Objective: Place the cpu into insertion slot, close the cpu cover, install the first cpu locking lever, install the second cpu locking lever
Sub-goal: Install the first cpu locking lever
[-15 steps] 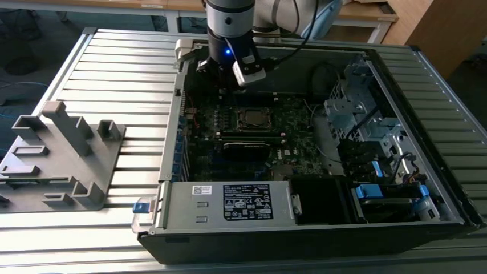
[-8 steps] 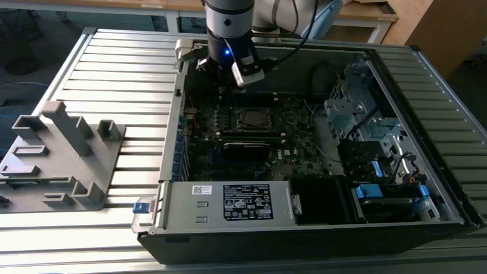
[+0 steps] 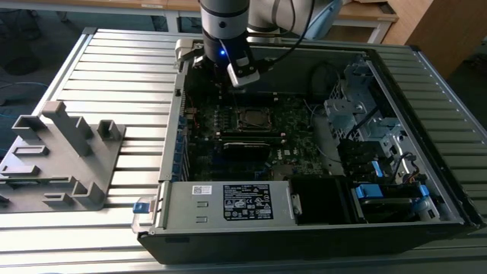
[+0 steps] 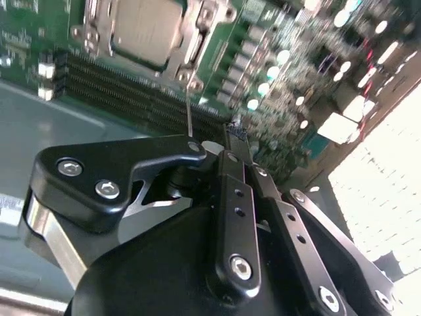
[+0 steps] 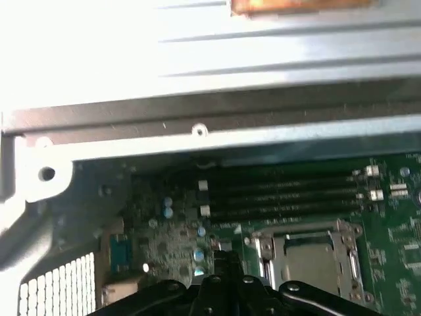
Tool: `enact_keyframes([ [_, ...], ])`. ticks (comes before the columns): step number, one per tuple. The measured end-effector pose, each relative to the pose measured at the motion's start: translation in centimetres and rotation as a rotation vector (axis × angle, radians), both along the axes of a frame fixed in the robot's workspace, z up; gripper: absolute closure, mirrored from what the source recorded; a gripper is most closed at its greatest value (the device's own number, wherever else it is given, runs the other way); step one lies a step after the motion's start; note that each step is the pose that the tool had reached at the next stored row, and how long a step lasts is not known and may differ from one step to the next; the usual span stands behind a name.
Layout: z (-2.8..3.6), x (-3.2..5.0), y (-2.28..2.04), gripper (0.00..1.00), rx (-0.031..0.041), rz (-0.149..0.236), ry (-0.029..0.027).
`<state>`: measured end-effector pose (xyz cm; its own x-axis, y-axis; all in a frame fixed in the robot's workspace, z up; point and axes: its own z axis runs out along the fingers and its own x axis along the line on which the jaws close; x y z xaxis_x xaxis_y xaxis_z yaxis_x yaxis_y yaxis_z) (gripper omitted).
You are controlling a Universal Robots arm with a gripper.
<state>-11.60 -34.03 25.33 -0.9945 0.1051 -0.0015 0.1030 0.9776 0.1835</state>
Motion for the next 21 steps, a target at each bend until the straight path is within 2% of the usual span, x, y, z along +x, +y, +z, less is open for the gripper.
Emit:
enact_keyframes([
  [1,0.0,0.0,0.0,0.89,0.0106,0.0,0.0],
  [2,0.0,-0.01,0.0,0.89,0.0162,0.0,0.0],
  [6,0.0,0.0,0.0,0.89,0.0281,0.0,-0.0001],
  [8,0.0,0.0,0.0,0.89,0.0438,0.0,0.0],
  [12,0.0,0.0,0.0,0.89,0.0532,0.0,0.0],
  [16,0.0,0.1,0.0,0.89,0.0667,0.0,-0.0001],
  [21,-0.01,0.7,0.0,0.89,0.0674,0.0,0.0],
])
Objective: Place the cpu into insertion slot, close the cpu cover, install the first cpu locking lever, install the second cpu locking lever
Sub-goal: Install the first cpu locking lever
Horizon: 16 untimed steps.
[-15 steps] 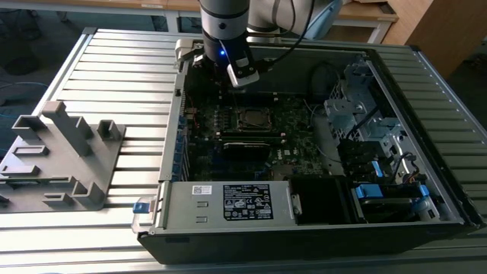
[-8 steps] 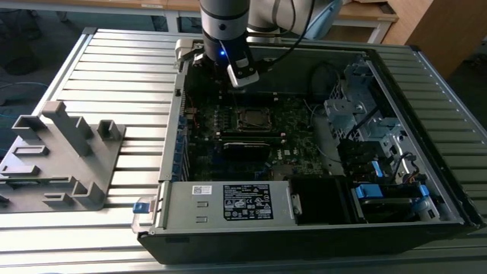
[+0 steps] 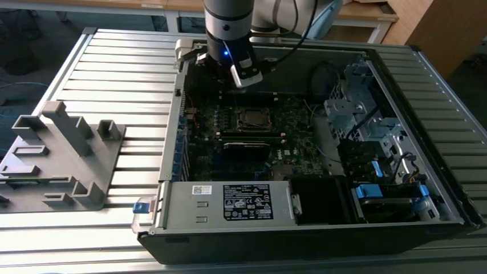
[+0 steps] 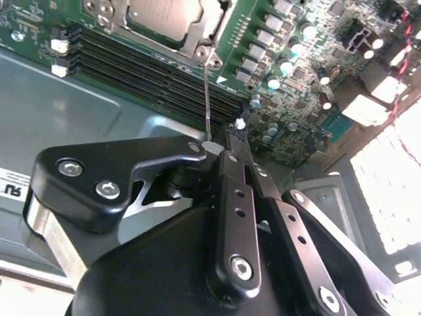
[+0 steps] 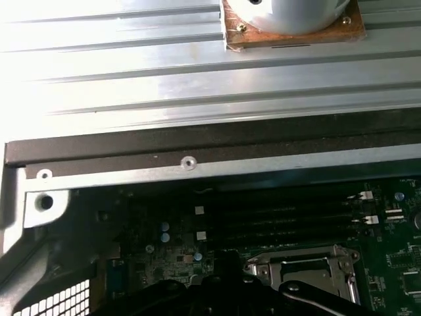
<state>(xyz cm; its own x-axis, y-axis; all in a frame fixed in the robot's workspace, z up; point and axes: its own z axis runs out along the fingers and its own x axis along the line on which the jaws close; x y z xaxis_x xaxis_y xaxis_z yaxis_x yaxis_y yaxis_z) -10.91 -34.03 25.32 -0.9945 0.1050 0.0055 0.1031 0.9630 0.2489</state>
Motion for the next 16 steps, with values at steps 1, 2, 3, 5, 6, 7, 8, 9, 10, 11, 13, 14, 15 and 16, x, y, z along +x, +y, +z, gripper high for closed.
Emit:
enact_keyframes([
  [1,0.0,0.15,0.0,0.89,0.0,0.0,0.0],
  [2,0.0,0.32,0.0,0.89,0.0,0.0,0.0],
  [3,0.0,0.51,0.0,0.89,0.0,0.0,0.0],
  [5,-0.01,0.85,0.0,0.89,0.0,0.0,0.0],
  [6,0.0,1.02,0.0,0.89,0.0,0.0,0.0],
  [7,0.0,1.19,0.0,0.89,0.0,0.0,0.0],
  [8,0.0,1.35,0.0,0.89,-0.0001,0.0,0.0],
  [9,-0.01,1.52,0.0,0.89,0.0,0.0,0.0],
  [10,-0.01,1.66,0.0,0.89,0.0,0.0,0.0],
  [11,-0.01,1.81,0.0,0.89,0.0,0.0,0.0],
  [13,-0.01,2.5,0.0,0.89,-0.0001,0.0,0.0001],
  [14,-0.01,2.51,-0.01,0.89,0.0,0.0,0.0001],
  [15,-0.01,2.51,-0.01,0.89,0.0,0.0,0.0],
  [16,-0.01,2.52,0.0,0.89,0.0,0.0,0.0],
])
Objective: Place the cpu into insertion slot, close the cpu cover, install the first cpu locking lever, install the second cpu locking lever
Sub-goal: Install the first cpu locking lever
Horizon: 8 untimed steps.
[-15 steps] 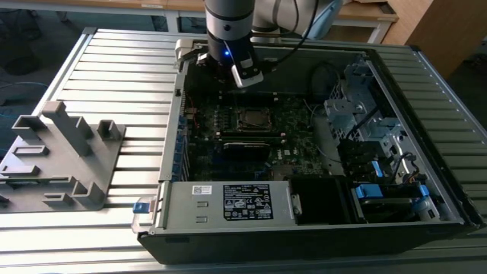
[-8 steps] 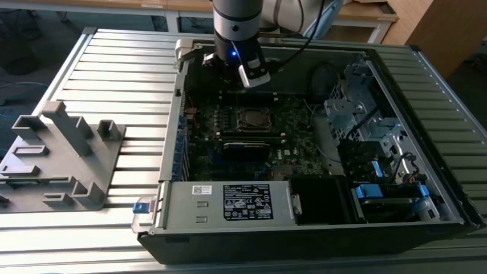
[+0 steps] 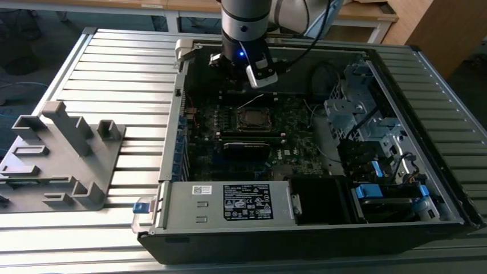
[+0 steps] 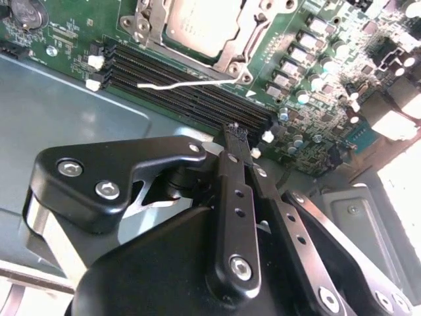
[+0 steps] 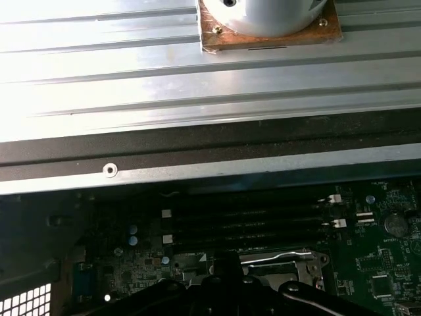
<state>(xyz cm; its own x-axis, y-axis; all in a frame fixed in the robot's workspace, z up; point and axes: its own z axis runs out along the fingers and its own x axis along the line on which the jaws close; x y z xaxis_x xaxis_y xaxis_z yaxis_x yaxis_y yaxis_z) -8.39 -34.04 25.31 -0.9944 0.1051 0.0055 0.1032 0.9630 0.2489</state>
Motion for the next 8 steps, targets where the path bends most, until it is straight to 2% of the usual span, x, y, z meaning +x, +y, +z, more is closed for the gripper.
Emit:
enact_keyframes([
  [4,-0.05,0.04,0.01,0.89,-0.0007,0.0,-0.0002],
  [7,-0.18,0.1,0.0,0.89,-0.0099,0.0,0.0],
  [8,-0.22,0.11,0.0,0.89,-0.0104,0.0,0.0],
])
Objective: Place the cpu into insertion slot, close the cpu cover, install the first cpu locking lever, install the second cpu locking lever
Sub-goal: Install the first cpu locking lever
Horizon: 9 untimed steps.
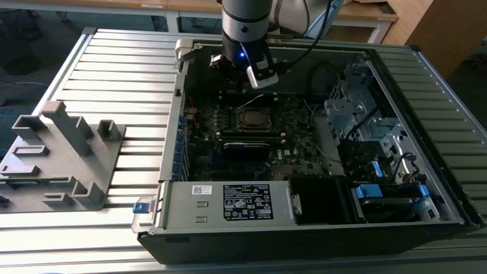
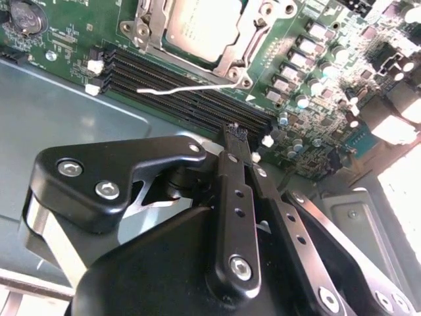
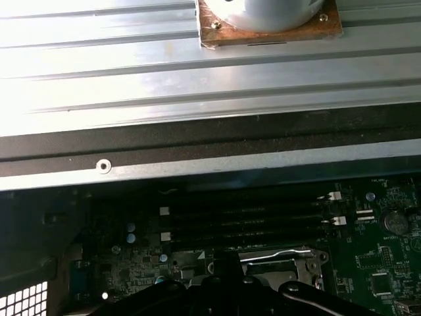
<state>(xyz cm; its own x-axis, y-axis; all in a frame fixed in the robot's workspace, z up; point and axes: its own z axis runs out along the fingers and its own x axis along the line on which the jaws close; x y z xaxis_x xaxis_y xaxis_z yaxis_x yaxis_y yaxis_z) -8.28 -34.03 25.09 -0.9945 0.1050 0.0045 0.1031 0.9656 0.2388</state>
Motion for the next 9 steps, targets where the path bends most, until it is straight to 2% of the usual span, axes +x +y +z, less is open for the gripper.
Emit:
enact_keyframes([
  [4,-0.23,0.15,0.0,0.89,-0.0012,0.0,0.0001],
  [9,-0.46,0.75,0.0,0.89,-0.001,0.0,0.0],
])
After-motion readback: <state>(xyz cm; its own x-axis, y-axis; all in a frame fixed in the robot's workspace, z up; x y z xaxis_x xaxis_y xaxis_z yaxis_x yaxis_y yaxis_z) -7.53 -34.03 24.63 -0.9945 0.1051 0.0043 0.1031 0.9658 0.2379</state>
